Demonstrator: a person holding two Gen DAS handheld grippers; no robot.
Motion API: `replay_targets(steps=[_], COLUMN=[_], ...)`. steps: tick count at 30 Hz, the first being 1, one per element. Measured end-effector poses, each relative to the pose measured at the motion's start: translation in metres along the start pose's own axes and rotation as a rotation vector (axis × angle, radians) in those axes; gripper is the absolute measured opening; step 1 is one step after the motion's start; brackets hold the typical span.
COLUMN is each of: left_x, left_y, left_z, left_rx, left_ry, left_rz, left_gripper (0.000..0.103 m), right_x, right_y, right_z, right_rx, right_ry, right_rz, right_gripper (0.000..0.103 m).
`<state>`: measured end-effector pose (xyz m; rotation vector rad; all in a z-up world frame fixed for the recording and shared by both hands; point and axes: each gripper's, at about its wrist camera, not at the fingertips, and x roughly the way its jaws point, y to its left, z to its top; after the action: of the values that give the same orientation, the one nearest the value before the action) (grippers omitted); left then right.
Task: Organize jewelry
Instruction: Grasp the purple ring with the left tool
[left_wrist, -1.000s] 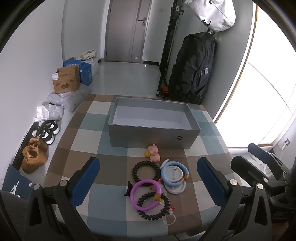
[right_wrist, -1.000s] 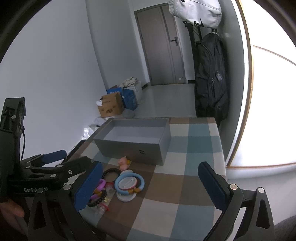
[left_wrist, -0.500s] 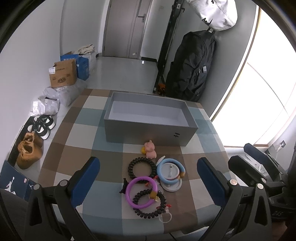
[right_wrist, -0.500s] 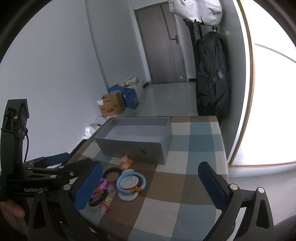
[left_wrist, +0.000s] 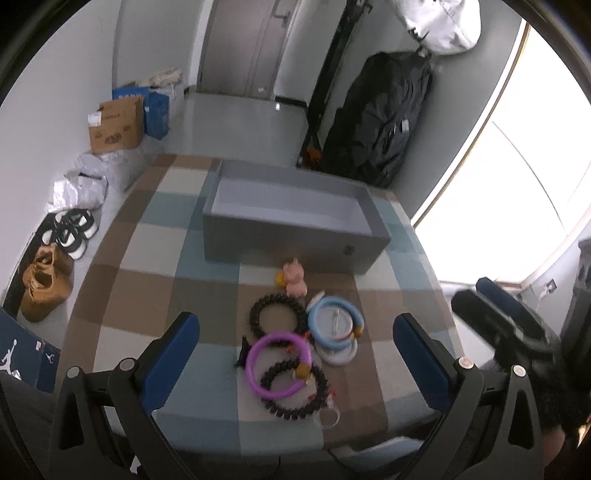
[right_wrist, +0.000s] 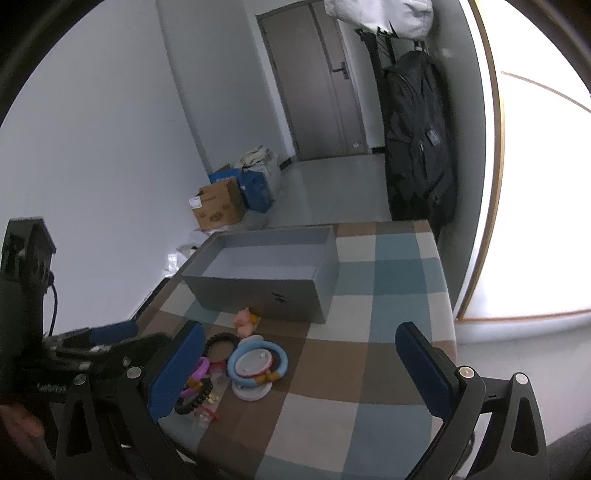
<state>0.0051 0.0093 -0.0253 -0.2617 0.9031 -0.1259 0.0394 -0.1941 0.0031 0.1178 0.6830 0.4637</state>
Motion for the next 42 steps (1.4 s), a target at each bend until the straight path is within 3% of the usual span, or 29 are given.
replay_targets(steps=[10, 12, 16, 22, 24, 28, 32, 42], left_x=[0.02, 0.026, 0.036, 0.04, 0.042, 0.045, 0.044, 0.038], left_y=[0.022, 0.027, 0.031, 0.032, 0.028, 0.023, 0.022, 0.046], left_z=[-0.018, -0.019, -0.018, -0.011, -0.01, -0.009, -0.007, 0.001], left_rx=[-0.065, -0.089, -0.132, -0.147, -0.125, -0.088, -0.097, -0.238], left_ry=[0.186, 0.213, 0.259, 0.258, 0.261, 0.271, 0.277, 0.271], left_rz=[-0.053, -0.062, -0.095, -0.102, -0.082, -0.053, -0.062, -0.168], left_gripper=[0.101, 0.091, 0.085, 0.083, 0.068, 0.052, 0.049, 0.046], right_x=[0.02, 0.024, 0.033, 0.039, 0.04, 0.041, 0.04, 0.041], right_y=[-0.015, -0.017, -0.02, -0.02, -0.021, -0.021, -0.021, -0.021], right_z=[0.003, 0.003, 0.004, 0.004, 0.004, 0.004, 0.004, 0.002], right_rx=[0.081, 0.096, 0.119, 0.13, 0.135, 0.141, 0.137, 0.132], right_ry=[0.065, 0.08, 0.104, 0.119, 0.124, 0.131, 0.132, 0.142], right_rz=[-0.002, 0.0, 0.014, 0.03, 0.034, 0.04, 0.042, 0.043], right_gripper=[0.103, 0.103, 0.103, 0.103, 0.103, 0.103, 0.103, 0.103])
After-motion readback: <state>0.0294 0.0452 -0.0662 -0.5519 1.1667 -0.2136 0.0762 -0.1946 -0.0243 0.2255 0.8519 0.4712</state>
